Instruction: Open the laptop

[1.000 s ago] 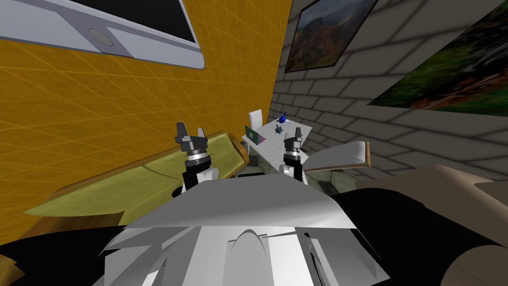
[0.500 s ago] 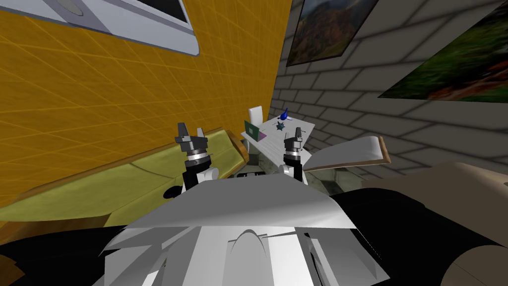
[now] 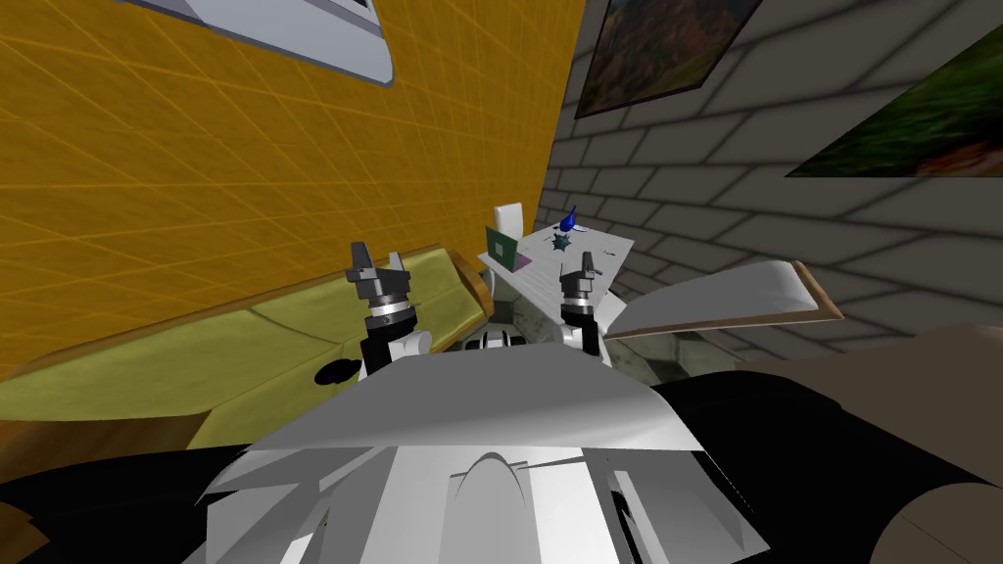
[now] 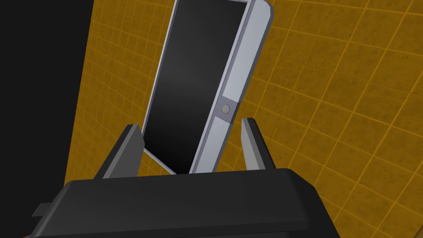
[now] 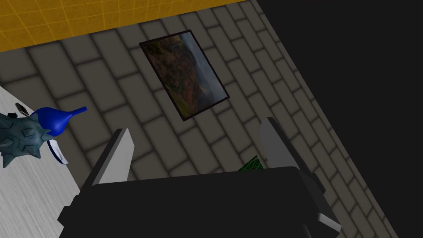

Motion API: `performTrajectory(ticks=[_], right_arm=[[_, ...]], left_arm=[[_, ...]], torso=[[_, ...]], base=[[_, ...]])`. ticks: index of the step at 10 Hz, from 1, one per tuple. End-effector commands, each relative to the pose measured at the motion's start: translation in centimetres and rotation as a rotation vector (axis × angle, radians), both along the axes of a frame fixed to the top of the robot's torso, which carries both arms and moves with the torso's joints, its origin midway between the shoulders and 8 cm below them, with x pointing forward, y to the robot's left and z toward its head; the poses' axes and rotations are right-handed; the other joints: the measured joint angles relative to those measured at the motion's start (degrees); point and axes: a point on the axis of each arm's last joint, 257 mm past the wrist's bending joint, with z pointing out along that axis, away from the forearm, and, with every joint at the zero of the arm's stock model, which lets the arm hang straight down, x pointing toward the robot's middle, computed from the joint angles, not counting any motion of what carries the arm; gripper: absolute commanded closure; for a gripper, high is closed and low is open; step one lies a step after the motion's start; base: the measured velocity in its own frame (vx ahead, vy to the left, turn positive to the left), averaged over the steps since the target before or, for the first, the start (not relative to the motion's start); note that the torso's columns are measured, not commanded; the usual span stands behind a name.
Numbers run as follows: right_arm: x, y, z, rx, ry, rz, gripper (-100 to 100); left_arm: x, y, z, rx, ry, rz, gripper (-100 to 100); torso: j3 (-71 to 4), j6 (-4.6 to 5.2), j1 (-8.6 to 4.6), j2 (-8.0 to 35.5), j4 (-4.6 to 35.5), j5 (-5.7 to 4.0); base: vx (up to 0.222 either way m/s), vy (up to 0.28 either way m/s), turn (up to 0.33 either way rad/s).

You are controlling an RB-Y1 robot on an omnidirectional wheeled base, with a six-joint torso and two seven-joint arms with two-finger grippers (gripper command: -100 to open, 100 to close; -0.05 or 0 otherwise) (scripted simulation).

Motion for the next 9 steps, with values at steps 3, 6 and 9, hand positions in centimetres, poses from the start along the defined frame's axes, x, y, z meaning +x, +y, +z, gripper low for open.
performTrajectory(ticks=[3,6,9], right_arm=[[2.9,-2.9,-4.0,0.129,0.099,0.074,-100],[3.7,-4.1,-5.4,0.194,0.128,0.088,-100],[5.1,-6.5,-7.9,0.319,0.174,0.110,-100]], left_arm=[[0.0,0.0,0.0,0.000,0.000,0.000,0],[0.0,0.0,0.0,0.000,0.000,0.000,0],[0.0,0.0,0.0,0.000,0.000,0.000,0]], torso=[[-0.13,0.00,-0.10,-0.05,0.04,-0.03],[-0.10,-0.02,-0.08,-0.01,0.05,-0.03],[-0.10,-0.01,-0.04,-0.01,0.05,-0.02]], base=[[-0.007,0.033,0.185],[0.003,0.019,0.120],[0.007,0.019,0.168]])
